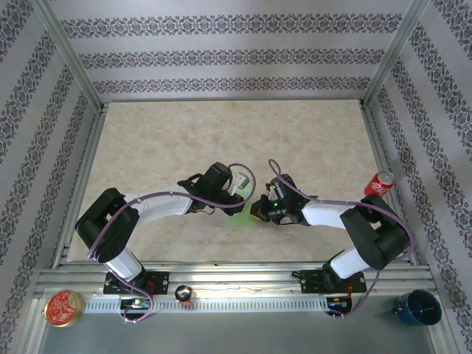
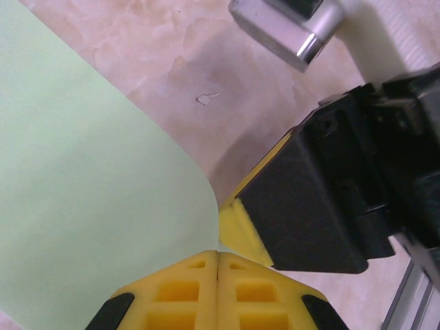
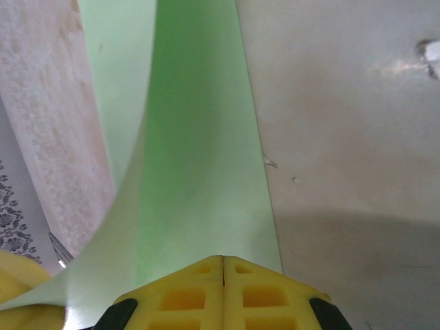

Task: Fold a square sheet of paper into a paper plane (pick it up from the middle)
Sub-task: Fold the triangle a second time at the center of the table.

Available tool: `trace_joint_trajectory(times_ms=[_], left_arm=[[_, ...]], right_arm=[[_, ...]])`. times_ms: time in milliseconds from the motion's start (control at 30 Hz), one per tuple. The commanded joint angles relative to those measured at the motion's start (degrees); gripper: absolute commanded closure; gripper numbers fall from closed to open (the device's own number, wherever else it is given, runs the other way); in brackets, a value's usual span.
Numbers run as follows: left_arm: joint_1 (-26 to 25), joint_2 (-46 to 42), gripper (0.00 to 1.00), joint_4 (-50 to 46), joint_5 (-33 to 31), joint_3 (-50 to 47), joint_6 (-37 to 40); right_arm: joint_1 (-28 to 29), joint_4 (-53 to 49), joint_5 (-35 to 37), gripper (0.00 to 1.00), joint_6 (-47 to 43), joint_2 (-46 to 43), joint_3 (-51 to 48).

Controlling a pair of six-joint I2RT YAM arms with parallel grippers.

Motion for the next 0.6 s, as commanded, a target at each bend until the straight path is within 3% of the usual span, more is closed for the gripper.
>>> trace_joint_trajectory(times_ms=[0, 367, 567], left_arm=[[0.7, 0.1, 0.98, 1.8, 0.3, -0.7, -0.9], [1.9, 0.7, 0.95, 2.5, 0.9, -1.6, -1.8], [4.3, 2.5, 0.94, 6.2, 4.5, -3.3, -3.8]], right_arm=[[0.7, 1.6, -0.5, 1.00, 0.7, 1.8, 1.3], [0.9, -8.1, 5.1, 1.00, -4.4, 3.6, 2.9], [0.9, -16.1, 7.4, 1.00, -9.4, 4.1, 6.7]])
